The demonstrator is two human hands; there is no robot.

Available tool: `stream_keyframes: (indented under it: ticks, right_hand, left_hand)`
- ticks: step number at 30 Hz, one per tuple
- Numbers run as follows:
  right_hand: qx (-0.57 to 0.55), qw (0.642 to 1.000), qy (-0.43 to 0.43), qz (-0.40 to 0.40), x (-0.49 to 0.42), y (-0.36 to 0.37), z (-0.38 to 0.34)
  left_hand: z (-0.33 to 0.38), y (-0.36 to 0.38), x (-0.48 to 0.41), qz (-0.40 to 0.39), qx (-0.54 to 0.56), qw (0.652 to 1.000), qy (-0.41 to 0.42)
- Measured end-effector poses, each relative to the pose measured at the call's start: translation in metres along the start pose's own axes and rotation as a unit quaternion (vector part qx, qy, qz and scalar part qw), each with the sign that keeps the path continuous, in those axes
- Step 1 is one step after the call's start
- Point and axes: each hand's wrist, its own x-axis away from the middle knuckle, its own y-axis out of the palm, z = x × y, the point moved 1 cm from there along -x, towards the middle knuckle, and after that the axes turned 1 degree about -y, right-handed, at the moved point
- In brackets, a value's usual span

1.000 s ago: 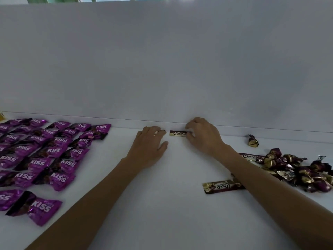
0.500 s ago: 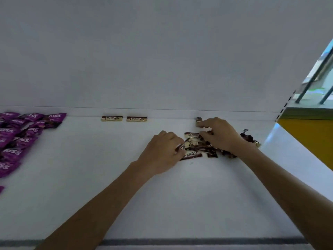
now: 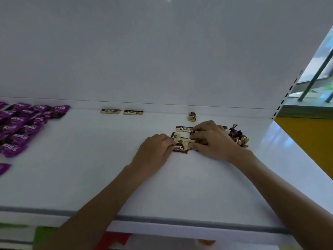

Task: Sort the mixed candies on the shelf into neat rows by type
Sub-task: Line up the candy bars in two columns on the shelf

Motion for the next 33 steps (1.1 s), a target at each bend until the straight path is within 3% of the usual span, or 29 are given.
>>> stream_keyframes:
  ticks: [7,16,22,30,33]
  right_hand:
    - [-0.108,0.991,0.005,0.083,-0.002,-0.006,0.000]
    - [-0.152,0.971,-0.006,0.185,-0.018,-0.014,-0.014]
    - [-0.149,0.955,-0.065,0.249,-0.033,-0.004,-0.038]
    - [-0.278,0.952,-0.016,0.131,-0.052,0.009,-0.079]
    - [-0.308,0.943,-0.008,0.127,-0.064,0.011,-0.089]
  left_hand:
    - [0.005,-0.003,-0.003,-0.013,0.087,0.995,-0.051]
    - [-0.005,-0.018,-0.001,0.058,0.216,0.971,-0.085]
    - [-0.029,-0.033,0.004,0.089,0.197,0.970,-0.112]
    - [-0.074,-0.051,0.013,0.087,0.164,0.976,-0.112]
    - [-0.091,-0.057,0.013,0.086,0.143,0.981,-0.101]
